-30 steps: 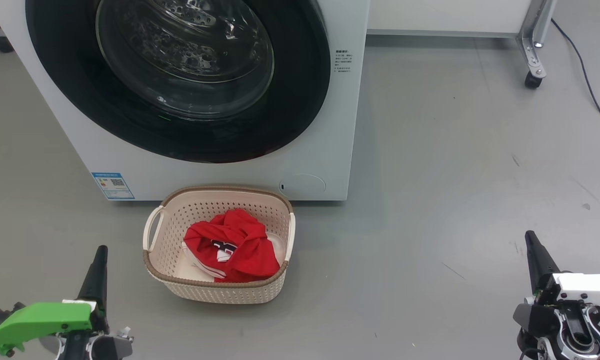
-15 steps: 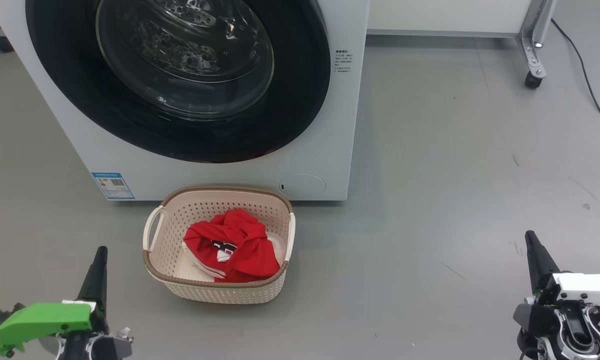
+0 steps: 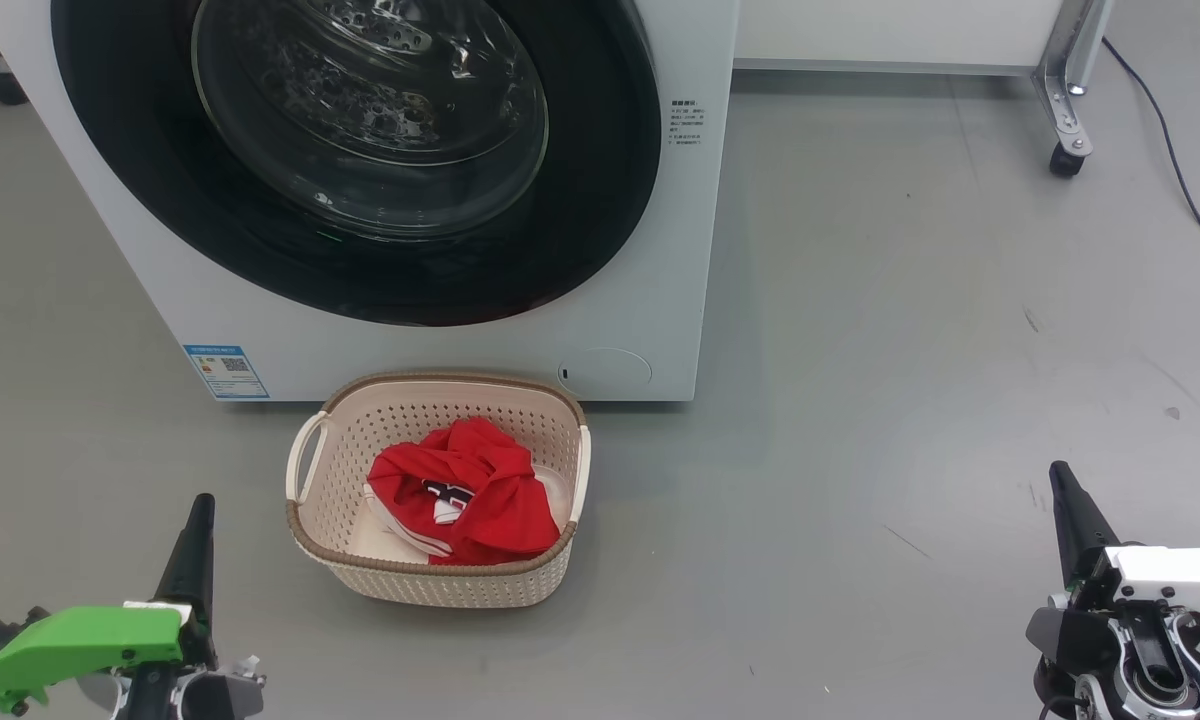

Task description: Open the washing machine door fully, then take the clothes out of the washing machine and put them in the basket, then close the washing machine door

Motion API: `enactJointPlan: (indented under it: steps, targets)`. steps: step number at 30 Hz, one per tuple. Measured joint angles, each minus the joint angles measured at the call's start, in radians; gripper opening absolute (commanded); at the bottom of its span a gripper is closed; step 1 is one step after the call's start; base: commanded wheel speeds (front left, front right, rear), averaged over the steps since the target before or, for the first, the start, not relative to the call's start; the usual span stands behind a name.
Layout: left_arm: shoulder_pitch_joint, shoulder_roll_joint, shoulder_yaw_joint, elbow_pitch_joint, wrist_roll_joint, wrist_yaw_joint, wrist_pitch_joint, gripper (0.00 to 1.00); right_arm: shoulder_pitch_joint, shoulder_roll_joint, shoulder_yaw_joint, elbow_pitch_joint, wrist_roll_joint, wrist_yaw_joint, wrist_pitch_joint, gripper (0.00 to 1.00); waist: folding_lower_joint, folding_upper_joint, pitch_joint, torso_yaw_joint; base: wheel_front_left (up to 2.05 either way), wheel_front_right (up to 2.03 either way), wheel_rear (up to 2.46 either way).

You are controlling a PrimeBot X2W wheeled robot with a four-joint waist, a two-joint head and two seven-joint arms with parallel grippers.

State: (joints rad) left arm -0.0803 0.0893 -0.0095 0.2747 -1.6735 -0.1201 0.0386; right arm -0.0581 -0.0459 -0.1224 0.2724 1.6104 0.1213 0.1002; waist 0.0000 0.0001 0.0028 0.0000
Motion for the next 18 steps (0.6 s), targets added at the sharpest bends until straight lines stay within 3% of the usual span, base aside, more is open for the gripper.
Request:
enactJointPlan:
  steps: [18]
  targets:
    - [0.0,0.0,0.002,0.002,0.0,0.0,0.0,0.0,0.0,0.0,-0.001,0.0,0.0,0.0,0.0,0.0,0.0,0.0,0.0,0.0,0.0,0.0,0.0]
